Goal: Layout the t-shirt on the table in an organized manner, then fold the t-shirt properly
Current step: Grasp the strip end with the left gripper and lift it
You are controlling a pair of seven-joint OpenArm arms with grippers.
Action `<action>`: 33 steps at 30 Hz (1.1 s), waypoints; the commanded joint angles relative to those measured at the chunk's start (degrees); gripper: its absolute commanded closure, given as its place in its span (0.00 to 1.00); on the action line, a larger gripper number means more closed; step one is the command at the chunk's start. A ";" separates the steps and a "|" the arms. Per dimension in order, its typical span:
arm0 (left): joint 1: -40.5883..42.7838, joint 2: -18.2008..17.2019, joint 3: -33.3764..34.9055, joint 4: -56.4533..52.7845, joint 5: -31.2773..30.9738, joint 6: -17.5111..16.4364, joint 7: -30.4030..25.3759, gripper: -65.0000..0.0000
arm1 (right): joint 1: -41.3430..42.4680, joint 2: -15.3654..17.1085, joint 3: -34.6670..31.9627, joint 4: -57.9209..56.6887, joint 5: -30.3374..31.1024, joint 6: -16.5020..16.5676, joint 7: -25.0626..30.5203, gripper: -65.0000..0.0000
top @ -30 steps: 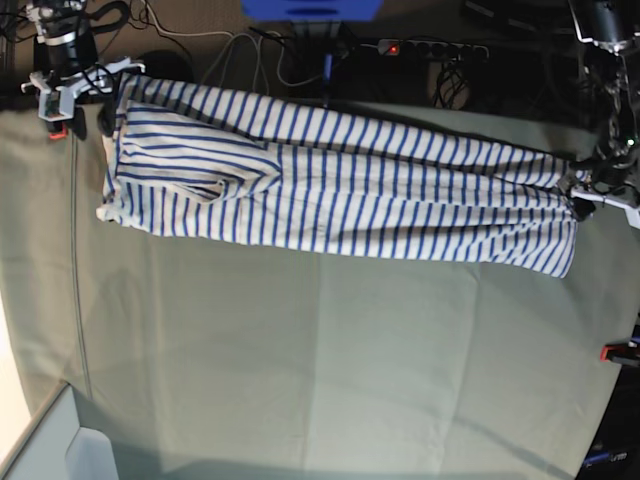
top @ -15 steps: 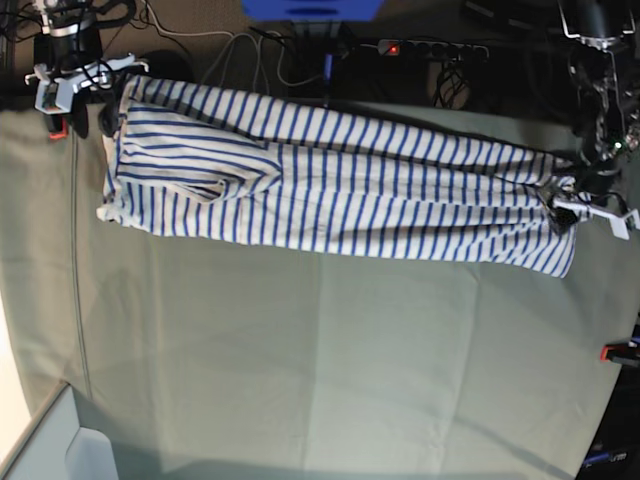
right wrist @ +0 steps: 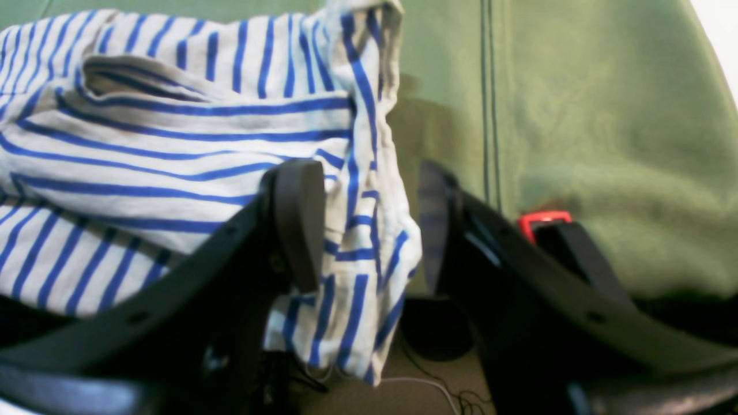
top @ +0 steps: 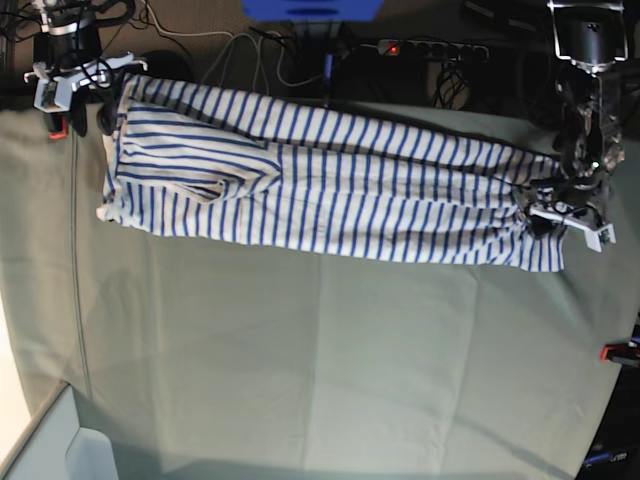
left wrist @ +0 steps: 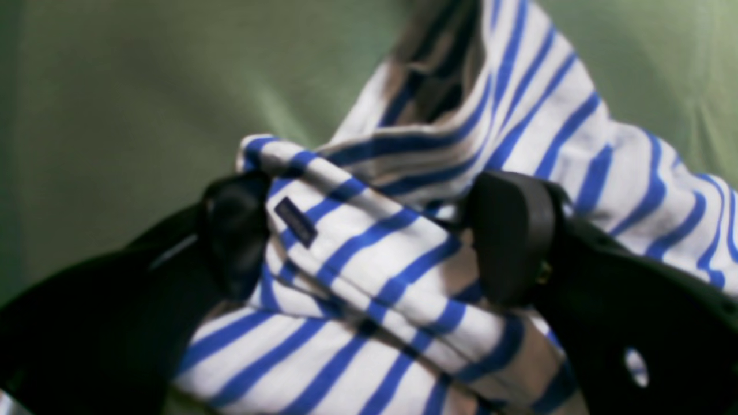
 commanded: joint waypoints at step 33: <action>11.77 19.74 19.92 31.22 21.40 -0.42 0.64 1.00 | -0.19 0.37 0.13 1.09 1.21 0.19 1.63 0.59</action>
